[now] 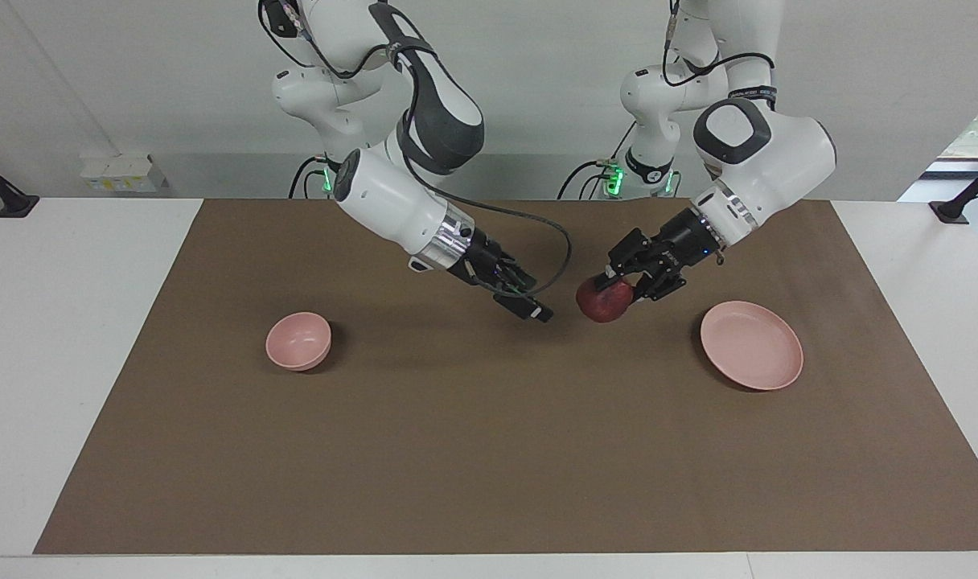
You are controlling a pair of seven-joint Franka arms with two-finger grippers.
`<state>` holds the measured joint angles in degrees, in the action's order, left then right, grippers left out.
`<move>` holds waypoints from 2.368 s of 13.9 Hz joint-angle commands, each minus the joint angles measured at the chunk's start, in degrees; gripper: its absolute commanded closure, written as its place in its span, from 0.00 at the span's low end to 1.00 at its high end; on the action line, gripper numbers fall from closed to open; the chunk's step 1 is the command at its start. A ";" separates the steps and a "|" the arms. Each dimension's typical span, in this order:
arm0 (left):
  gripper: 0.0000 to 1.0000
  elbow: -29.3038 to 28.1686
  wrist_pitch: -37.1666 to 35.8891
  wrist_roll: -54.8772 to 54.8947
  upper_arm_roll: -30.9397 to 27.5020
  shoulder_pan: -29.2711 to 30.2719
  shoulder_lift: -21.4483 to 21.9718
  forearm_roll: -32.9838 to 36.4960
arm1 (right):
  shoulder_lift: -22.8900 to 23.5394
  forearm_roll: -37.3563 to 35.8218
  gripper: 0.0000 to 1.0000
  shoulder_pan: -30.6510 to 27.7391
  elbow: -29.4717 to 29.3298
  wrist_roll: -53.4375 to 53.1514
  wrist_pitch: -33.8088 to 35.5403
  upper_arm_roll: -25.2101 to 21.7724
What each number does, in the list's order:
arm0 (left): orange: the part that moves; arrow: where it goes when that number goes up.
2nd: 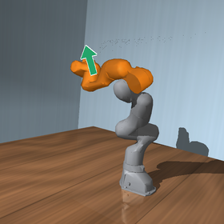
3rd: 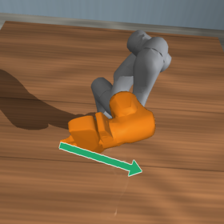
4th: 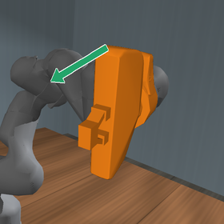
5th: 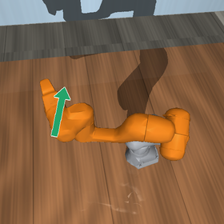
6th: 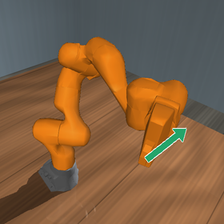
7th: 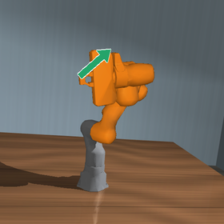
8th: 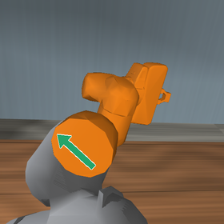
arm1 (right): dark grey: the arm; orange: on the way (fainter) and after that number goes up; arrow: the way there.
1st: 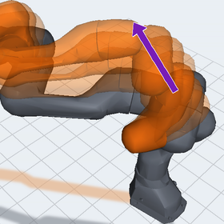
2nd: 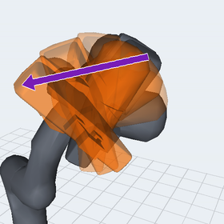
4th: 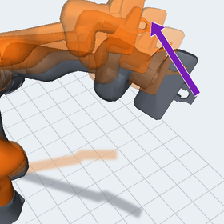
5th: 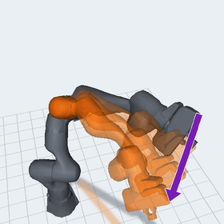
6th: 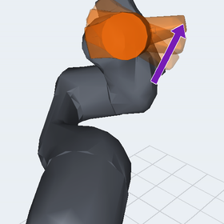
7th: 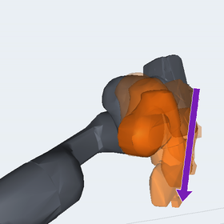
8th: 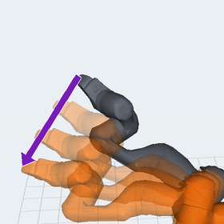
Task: Move apple from plate to bowl
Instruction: 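Lift the apple with the left gripper while the right gripper approaches it, then close the right gripper on the apple held by the left gripper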
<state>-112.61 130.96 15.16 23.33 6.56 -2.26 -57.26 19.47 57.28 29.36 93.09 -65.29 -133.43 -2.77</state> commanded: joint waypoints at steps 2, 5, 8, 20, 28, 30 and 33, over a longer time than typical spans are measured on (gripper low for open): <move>1.00 -1.56 2.37 0.22 -0.21 -2.52 1.64 -1.71 | 0.21 1.43 0.00 1.49 -0.27 -2.12 -2.80 -0.04; 1.00 -1.56 2.36 0.22 0.31 -3.48 1.82 -2.06 | 1.09 2.66 0.00 2.01 -1.24 -2.47 -3.67 -0.04; 1.00 -1.47 2.63 0.22 1.28 -4.01 2.26 -3.12 | 1.44 2.66 0.00 2.97 -1.24 -2.48 -3.76 -0.13; 1.00 -1.20 8.52 -1.80 4.62 -4.27 2.43 -5.23 | 1.80 2.57 1.00 2.01 -2.56 -1.68 -2.10 -0.04; 0.22 0.03 9.22 -6.99 4.62 -3.84 1.73 -4.26 | 1.71 2.57 1.00 0.52 -3.26 -0.19 0.63 -0.13; 0.05 0.03 9.31 -6.99 4.62 -4.10 1.73 -3.57 | 1.71 2.57 1.00 0.52 -3.26 -0.02 0.81 -0.13; 0.00 0.03 9.31 -6.81 4.45 -4.36 1.73 -1.63 | 1.71 2.57 1.00 0.52 -3.26 -0.01 0.81 -0.13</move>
<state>-112.34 140.03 9.88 28.18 3.23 -1.39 -60.20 20.10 58.38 30.28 91.43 -66.92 -132.64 -3.15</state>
